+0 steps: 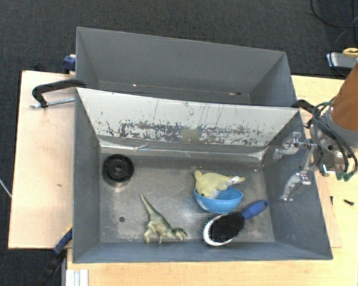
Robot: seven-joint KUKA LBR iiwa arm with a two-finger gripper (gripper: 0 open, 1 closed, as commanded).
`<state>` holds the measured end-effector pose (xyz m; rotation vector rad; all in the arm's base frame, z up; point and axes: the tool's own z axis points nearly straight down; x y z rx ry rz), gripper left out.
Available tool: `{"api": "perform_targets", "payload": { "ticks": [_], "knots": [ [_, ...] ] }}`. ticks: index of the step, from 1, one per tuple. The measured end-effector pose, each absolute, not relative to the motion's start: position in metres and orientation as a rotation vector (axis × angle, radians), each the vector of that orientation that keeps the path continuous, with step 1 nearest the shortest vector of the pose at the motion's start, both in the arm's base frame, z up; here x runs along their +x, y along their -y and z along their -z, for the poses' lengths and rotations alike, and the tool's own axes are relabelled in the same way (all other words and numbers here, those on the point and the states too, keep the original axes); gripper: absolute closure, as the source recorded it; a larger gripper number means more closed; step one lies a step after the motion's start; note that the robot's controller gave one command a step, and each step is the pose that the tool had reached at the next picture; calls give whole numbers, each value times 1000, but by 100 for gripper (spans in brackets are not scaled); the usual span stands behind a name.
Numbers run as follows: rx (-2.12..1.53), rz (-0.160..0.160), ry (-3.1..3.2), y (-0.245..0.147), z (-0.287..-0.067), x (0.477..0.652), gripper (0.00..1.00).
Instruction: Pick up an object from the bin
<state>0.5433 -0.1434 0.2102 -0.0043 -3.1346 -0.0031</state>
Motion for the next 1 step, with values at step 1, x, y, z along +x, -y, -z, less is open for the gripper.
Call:
{"api": "perform_targets", "payload": {
  "ticks": [1],
  "knots": [
    [885,-8,3021,63,-75,546,0]
  ]
}}
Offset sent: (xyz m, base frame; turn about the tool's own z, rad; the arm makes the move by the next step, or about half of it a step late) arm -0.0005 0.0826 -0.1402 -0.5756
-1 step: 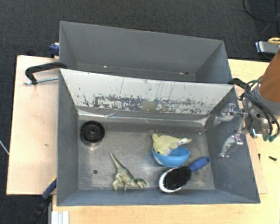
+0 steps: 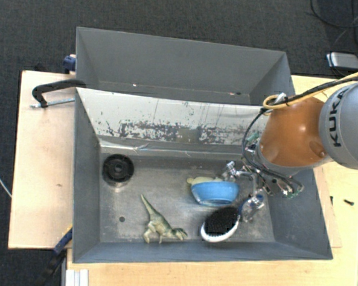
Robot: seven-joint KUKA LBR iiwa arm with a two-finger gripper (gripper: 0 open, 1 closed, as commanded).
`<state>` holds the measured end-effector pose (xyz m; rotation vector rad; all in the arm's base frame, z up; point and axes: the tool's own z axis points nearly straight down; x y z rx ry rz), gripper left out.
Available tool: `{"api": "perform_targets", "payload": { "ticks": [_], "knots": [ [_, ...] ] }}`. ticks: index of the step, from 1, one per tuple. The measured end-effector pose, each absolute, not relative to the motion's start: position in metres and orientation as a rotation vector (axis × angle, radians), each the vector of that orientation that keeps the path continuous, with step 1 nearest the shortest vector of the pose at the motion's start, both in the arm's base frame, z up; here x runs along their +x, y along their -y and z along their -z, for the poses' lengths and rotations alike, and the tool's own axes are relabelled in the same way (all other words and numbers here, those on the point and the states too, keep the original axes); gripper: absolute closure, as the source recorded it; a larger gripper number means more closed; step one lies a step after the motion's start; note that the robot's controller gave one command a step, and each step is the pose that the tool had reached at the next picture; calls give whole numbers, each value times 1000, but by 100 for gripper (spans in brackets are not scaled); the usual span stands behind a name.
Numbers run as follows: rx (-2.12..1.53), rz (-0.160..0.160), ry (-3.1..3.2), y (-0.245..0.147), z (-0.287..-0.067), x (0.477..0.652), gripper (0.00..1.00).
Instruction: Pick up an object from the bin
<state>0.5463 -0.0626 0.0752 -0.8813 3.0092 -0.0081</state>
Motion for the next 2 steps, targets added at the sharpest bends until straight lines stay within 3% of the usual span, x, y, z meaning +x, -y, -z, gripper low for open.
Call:
{"api": "perform_targets", "payload": {
  "ticks": [1,2],
  "knots": [
    [-821,-1,-3021,11,-103,563,0],
    [-706,-1,-3057,2,-101,589,0]
  ]
}}
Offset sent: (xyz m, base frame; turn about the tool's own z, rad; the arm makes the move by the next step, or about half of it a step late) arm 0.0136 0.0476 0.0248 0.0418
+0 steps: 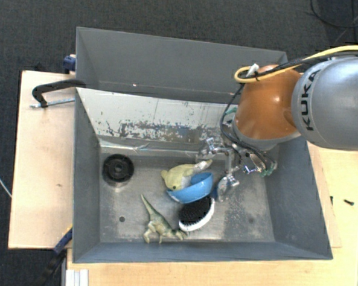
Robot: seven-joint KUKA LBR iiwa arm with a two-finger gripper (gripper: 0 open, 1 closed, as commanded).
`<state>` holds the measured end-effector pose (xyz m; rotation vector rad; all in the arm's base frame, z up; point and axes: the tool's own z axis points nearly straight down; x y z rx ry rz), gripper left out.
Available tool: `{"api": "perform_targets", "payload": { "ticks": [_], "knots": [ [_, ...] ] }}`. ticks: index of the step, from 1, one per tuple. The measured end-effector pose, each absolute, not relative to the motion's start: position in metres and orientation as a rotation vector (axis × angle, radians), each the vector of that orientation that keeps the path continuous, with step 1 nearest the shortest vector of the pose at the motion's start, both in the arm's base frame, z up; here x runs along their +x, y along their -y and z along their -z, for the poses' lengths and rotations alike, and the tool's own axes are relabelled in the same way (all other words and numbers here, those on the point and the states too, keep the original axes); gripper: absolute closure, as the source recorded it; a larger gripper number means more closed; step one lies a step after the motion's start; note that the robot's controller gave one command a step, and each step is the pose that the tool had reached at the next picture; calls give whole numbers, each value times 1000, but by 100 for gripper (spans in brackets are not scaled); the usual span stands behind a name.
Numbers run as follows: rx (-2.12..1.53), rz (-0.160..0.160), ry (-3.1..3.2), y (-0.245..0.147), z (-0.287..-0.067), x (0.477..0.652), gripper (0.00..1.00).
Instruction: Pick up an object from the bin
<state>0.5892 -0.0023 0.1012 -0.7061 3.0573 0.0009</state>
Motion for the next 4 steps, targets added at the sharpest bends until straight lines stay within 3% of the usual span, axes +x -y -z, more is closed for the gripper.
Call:
{"api": "perform_targets", "payload": {
  "ticks": [1,2,3,4],
  "knots": [
    [-717,-2,-3058,-4,-72,603,0],
    [-823,7,-3021,-63,-74,605,0],
    [-818,1,-3017,-64,-76,606,100],
    [-818,2,-3018,-65,-175,609,100]
  ]
}}
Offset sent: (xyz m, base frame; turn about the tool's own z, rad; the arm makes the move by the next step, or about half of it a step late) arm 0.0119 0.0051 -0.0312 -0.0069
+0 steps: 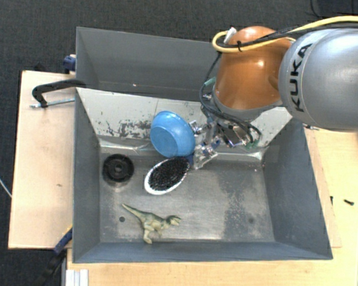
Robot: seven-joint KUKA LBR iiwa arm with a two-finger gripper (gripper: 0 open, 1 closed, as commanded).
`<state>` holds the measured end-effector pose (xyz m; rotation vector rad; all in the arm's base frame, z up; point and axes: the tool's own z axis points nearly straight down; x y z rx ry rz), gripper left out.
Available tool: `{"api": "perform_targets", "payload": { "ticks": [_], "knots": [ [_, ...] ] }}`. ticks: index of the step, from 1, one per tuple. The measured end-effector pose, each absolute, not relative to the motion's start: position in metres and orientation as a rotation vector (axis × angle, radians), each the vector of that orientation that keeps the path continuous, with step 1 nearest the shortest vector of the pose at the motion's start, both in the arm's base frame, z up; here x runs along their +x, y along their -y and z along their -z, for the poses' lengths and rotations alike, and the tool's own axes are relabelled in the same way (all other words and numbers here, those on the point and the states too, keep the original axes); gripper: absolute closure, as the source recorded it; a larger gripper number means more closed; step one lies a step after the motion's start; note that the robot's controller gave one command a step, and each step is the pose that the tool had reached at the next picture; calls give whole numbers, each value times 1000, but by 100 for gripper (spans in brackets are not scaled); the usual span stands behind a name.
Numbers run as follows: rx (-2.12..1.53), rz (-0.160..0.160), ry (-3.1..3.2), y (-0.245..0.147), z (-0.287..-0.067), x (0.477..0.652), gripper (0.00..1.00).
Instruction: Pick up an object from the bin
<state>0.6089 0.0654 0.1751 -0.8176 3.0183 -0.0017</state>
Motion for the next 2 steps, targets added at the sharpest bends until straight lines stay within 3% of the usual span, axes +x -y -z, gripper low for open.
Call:
{"api": "perform_targets", "payload": {
  "ticks": [2],
  "knots": [
    [-819,0,-3026,-67,-185,611,100]
  ]
}}
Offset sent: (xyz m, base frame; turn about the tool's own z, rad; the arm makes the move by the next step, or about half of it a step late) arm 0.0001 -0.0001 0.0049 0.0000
